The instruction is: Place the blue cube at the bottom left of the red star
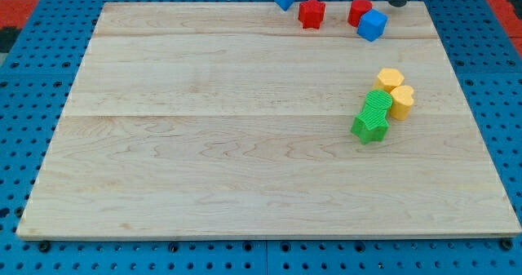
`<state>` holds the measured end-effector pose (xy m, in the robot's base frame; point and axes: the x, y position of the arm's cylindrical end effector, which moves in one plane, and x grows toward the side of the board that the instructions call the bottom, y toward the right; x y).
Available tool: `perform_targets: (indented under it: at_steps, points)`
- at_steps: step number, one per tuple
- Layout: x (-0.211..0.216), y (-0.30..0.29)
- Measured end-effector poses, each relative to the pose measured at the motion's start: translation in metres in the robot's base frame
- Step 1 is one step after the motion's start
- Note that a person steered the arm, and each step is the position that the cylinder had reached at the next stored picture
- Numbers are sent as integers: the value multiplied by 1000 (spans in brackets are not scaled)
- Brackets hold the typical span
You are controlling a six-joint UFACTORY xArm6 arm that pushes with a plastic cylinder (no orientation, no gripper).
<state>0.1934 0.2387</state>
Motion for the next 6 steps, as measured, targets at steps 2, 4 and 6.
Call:
perform_targets:
  at_steps: [2, 4, 6]
  points:
    - [21, 0]
    - [68, -44]
    - [120, -167]
